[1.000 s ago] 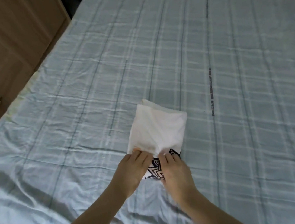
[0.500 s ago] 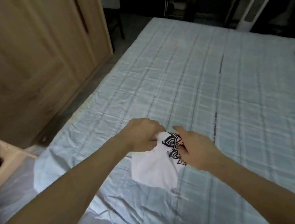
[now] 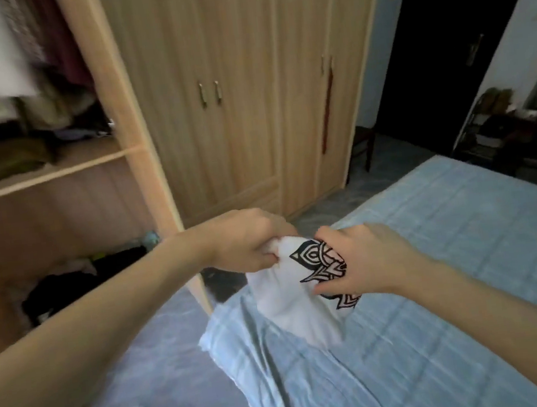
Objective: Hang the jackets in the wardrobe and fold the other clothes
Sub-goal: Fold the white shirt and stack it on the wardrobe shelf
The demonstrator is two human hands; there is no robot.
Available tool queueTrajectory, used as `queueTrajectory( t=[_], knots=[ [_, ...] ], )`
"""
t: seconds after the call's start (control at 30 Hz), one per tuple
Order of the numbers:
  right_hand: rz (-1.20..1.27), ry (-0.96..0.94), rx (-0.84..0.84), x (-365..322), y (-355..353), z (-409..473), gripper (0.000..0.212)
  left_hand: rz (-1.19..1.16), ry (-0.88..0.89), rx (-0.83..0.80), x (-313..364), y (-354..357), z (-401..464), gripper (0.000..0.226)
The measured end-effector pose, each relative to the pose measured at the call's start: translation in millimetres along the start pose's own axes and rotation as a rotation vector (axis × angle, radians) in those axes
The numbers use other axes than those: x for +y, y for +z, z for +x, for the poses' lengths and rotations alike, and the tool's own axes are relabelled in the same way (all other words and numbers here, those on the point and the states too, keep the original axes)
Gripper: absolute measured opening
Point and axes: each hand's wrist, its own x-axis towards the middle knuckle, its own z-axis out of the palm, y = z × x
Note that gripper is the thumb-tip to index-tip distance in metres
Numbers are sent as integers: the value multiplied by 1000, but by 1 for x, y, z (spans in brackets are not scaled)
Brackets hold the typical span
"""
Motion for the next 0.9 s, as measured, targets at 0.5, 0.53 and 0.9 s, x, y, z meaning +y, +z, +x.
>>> queueTrajectory(
  t=[0.5, 0.53, 0.9],
  knots=[
    [302, -395, 102, -227, -48, 252, 39, 156, -497, 193, -105, -131, -303, 41],
    [349, -412, 91, -244, -48, 263, 36, 174, -543, 189, -110, -131, -320, 34],
    [405, -609, 60, -374, -25, 381, 28, 214, -1058, 110, -166, -132, -404, 80]
  ],
)
